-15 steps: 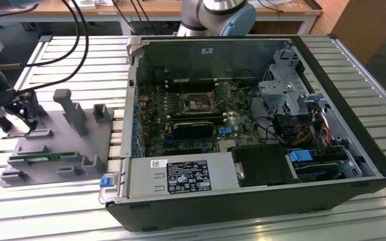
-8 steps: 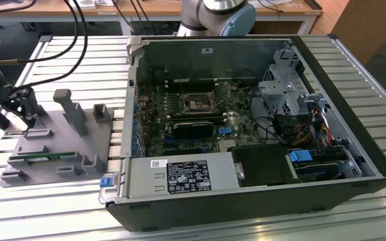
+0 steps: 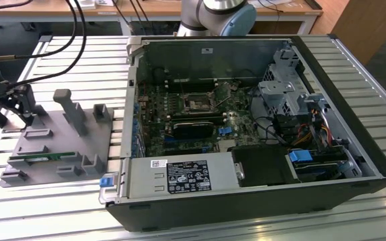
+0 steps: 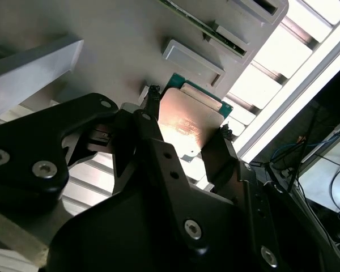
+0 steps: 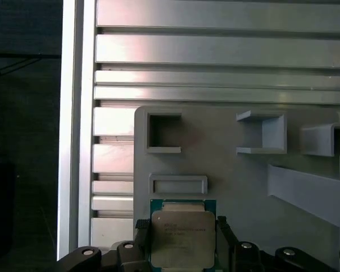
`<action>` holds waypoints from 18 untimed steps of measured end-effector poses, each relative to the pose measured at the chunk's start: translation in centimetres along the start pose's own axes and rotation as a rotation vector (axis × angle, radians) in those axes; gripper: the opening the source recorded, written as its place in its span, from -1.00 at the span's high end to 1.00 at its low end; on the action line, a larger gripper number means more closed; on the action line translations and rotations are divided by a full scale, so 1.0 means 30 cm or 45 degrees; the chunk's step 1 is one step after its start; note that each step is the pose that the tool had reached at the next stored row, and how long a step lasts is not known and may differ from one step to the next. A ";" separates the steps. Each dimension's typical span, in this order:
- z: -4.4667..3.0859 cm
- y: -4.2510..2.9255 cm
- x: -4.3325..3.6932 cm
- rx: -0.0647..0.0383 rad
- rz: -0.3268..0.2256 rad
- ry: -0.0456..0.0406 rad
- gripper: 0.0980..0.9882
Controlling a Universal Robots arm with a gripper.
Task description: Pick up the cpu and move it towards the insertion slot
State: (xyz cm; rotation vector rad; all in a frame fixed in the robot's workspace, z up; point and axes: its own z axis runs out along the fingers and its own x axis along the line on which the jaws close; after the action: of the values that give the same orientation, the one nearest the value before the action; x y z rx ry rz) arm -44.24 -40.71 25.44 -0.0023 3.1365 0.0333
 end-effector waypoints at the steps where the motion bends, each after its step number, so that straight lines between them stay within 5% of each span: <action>1: -0.003 0.000 0.000 0.000 0.000 0.000 0.00; 18: -0.035 0.001 0.000 -0.004 0.000 0.000 0.00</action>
State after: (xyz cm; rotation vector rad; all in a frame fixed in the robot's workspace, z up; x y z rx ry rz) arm -44.24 -40.71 26.48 -0.0022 3.1363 0.0384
